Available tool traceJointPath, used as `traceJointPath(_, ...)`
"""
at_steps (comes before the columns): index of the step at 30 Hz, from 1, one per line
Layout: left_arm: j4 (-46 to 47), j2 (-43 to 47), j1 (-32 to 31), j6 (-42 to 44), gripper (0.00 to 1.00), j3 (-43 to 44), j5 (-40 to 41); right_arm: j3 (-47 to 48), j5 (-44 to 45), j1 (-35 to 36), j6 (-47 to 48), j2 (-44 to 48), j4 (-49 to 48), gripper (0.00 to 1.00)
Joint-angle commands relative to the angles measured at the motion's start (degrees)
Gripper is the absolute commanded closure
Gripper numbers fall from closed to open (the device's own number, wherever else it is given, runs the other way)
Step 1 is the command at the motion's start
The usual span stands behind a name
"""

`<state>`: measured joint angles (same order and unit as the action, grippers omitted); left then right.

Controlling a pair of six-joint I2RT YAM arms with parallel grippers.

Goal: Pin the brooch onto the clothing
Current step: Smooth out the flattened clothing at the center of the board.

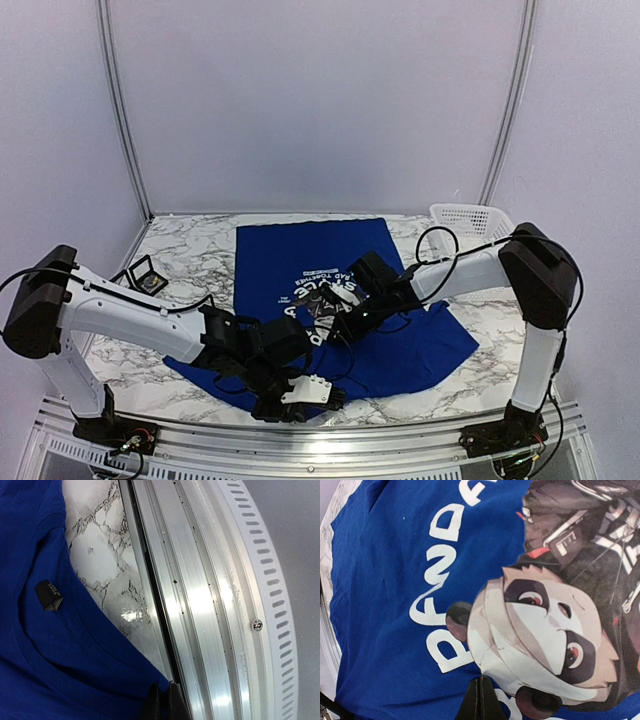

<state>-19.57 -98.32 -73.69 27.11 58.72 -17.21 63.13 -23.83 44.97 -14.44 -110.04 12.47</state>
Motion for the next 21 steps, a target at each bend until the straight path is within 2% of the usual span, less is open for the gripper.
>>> traceJointPath(1,-4.66,2.00,0.71,0.39,1.00,-1.80,-3.59,2.44,2.16,0.12,4.39,2.13,5.84,0.96)
traceJointPath(5,-4.88,0.90,1.19,0.10,1.00,-1.54,-0.33,1.97,4.47,0.90,4.85,11.14,10.29,0.82)
traceJointPath(8,-5.21,0.87,1.93,0.21,1.00,-1.50,3.90,-2.43,6.65,0.89,1.76,17.95,13.55,0.79)
traceJointPath(14,-4.97,2.05,3.90,-0.43,0.99,-1.38,10.23,-14.74,7.67,2.72,-3.92,25.36,16.22,0.76)
traceJointPath(18,-5.89,2.57,2.98,-0.51,0.61,-0.53,10.96,-18.28,6.45,6.00,-5.89,30.39,15.77,0.69)
traceJointPath(19,-6.33,2.93,2.22,-0.30,0.57,0.17,11.30,-18.76,6.85,6.15,-6.54,31.17,16.34,0.69)
traceJointPath(21,-6.37,3.63,0.45,-0.01,0.55,2.01,10.83,-19.60,7.82,6.12,-8.20,32.03,17.67,0.69)
